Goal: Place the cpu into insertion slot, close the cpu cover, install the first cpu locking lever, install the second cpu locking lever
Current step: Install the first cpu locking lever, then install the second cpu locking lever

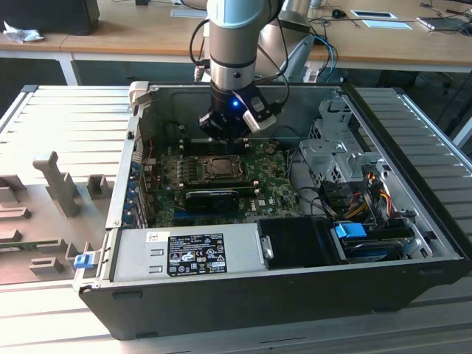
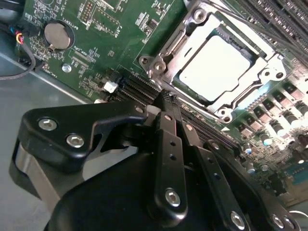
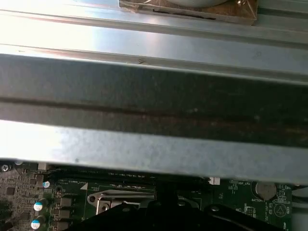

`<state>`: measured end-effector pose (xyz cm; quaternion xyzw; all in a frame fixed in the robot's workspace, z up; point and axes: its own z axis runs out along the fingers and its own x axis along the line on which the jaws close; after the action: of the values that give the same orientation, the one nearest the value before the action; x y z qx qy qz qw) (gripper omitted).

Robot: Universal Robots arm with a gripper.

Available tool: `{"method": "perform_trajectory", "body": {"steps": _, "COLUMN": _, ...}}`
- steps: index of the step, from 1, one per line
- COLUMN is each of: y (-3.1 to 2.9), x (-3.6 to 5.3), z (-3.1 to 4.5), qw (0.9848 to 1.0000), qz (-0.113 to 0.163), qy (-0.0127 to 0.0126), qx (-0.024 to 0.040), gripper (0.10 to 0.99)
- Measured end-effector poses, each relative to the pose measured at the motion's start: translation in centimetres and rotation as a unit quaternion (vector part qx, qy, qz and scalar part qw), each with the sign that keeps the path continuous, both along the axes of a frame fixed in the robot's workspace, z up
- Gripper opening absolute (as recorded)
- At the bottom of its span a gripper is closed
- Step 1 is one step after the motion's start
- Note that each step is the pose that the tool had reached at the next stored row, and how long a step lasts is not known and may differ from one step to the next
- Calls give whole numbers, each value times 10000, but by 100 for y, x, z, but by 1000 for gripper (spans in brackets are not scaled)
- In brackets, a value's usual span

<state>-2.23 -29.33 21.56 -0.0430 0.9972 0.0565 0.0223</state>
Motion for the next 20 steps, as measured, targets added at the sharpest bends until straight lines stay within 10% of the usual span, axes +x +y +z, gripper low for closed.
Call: {"method": "perform_trajectory", "body": {"steps": 20, "y": -100, "x": 0, "z": 97, "qw": 10000, "qz": -24, "qy": 0, "qx": 6, "gripper": 106}}
